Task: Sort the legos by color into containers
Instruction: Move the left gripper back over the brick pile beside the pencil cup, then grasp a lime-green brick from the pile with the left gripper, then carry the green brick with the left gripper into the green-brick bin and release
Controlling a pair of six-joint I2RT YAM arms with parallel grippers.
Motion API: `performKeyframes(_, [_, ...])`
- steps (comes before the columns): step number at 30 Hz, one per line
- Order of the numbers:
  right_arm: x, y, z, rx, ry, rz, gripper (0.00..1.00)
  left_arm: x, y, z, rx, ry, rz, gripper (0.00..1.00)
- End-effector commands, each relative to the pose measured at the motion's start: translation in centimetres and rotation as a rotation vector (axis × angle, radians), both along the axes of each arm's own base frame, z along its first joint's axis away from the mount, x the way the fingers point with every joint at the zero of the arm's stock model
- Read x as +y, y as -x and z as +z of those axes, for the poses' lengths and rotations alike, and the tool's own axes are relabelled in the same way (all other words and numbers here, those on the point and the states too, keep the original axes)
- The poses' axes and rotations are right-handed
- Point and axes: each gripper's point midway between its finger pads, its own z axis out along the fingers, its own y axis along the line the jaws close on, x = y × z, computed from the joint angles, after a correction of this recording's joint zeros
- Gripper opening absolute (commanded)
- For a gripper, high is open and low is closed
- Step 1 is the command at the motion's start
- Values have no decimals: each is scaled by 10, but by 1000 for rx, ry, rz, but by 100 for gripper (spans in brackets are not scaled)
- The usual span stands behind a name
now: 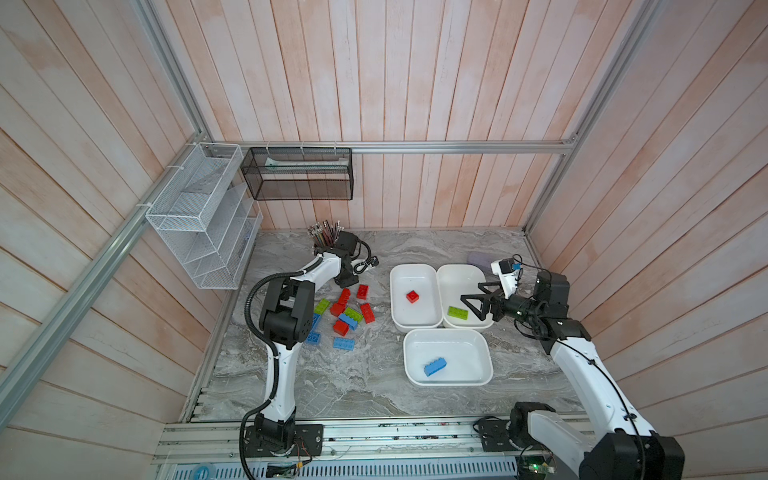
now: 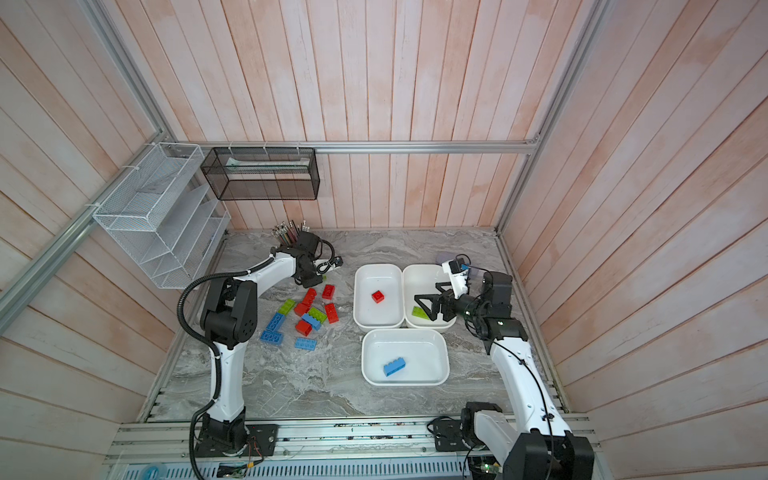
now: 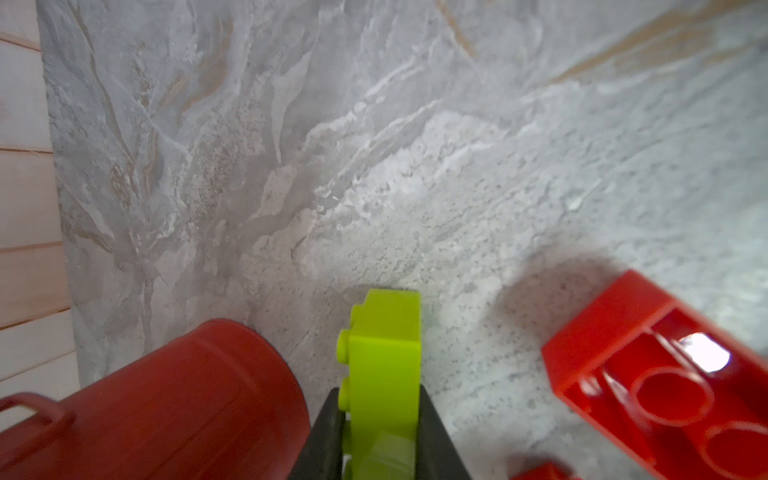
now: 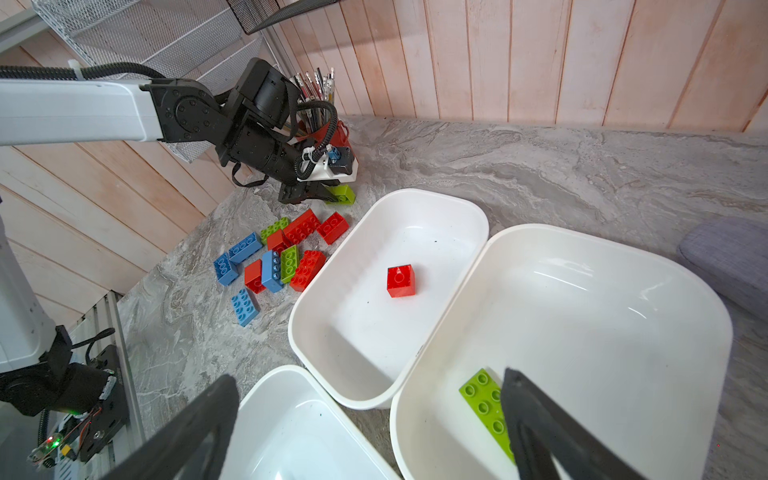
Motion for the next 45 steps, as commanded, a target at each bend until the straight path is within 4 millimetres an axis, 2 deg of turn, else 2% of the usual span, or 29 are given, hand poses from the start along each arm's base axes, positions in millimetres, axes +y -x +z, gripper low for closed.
performKeyframes(1, [2,2,1,-6,-4,12,98,-6,7,12,9,35,-7,21])
performKeyframes(5, [3,2,3,-11,-14,16,98,-12,10,33,-14,54,19,21])
performKeyframes(9, [3,1,4,-15,-14,18,98,-26,17,73,-56,92,56,21])
performKeyframes(11, [3,-1,6,-20,-12,14,98,-40,27,94,-67,128,65,21])
performKeyframes(13, [2,-3,7,-20,-11,10,98,-63,44,116,-60,188,49,23])
performKeyframes(16, [0,-7,6,-16,-5,-6,98,-97,73,138,-26,271,30,24])
performKeyframes(20, [-8,-12,5,-10,4,-46,98,-144,102,157,10,379,4,24])
performKeyframes(23, [-13,-12,8,-23,6,-68,98,-195,128,169,44,491,-92,24])
performKeyframes(25, [-16,-11,11,-35,8,-85,98,-228,143,170,82,552,-158,24])
performKeyframes(28, [-21,-9,13,-47,14,-108,98,-265,147,163,128,600,-195,24])
performKeyframes(34, [-31,-6,15,-55,17,-149,98,-324,154,140,168,682,-270,24])
performKeyframes(38, [-33,-3,18,-64,17,-157,98,-347,152,115,208,687,-276,23])
performKeyframes(41, [-34,-2,16,-60,16,-159,98,-358,149,104,198,691,-287,24])
performKeyframes(45, [-34,-1,16,-62,14,-155,98,-364,146,90,201,688,-276,34])
